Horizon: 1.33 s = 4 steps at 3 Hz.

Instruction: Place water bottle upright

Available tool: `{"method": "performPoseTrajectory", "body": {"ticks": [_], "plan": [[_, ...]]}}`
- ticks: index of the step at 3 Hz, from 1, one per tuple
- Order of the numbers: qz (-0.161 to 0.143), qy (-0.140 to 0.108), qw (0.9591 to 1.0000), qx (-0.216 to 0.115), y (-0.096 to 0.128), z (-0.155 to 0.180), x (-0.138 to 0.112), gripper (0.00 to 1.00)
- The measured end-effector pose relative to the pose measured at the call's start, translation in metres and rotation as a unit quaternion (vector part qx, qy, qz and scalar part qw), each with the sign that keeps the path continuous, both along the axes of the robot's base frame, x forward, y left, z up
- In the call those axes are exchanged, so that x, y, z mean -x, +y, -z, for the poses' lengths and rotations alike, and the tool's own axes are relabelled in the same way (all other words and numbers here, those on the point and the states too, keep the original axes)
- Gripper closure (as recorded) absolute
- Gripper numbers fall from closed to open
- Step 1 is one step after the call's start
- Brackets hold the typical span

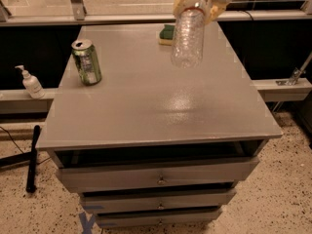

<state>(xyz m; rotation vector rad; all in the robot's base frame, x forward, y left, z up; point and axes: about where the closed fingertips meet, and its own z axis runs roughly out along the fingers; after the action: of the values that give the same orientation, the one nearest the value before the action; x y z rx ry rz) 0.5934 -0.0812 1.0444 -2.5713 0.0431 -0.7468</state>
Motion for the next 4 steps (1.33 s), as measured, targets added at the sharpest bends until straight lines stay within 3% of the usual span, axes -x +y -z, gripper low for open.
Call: {"method": "performPoseTrajectory", "body": {"ticks": [1,2,3,4], "plan": [[-0.095,-0.011,0.9943,-0.047,0.011,-0.005,-0.015,1.00],[-0.130,-0.042,0.9897,-0.044,0.010,-0.015,-0.021,1.00],[-0.132,-0.041,0.9895,-0.043,0.012,-0.013,-0.021,1.00],[-0.145,-0.070,0.9861,-0.042,0.014,-0.016,-0.023,1.00]]}}
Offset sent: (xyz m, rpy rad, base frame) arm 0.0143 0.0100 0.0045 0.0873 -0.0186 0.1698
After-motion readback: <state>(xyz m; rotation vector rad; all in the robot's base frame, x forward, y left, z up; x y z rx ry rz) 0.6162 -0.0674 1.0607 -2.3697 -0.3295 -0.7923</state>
